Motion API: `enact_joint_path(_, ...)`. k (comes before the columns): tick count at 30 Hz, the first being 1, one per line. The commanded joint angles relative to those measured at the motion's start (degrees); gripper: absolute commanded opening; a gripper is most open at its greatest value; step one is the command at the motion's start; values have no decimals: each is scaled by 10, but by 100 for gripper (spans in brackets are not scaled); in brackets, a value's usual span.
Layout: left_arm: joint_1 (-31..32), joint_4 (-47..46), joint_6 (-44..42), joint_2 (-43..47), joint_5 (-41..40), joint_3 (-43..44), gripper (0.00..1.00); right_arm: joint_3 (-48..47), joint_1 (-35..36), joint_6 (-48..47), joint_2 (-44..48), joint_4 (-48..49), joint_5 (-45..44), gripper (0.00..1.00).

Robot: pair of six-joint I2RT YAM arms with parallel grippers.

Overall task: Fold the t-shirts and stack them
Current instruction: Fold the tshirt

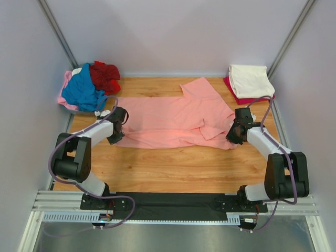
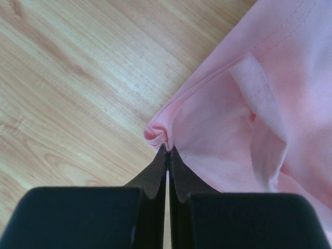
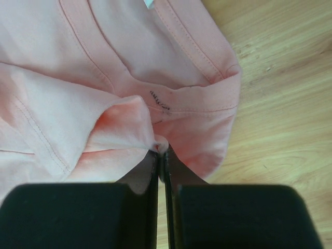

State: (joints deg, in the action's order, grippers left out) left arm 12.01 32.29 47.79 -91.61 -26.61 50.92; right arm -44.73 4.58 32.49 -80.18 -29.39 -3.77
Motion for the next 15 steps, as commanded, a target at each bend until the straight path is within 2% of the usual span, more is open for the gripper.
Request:
enact_joint_path(1,-2,3,-18,45,16,-16,0,-58,-5,-20,13,-26,-65,0)
enact_joint_path(4,-3,25,-22,88,19,-45,0,-60,-4,-23,47,-54,-144,0)
enact_joint_path(7,-8,47,-17,136,17,-72,0,-46,-4,-17,50,-54,-173,1)
enact_joint_path(11,-12,72,-14,188,7,-105,0,-40,-6,-6,4,-64,-179,0)
enact_joint_path(15,-13,81,-4,211,2,-125,0,-46,-6,-10,-50,-47,-139,1)
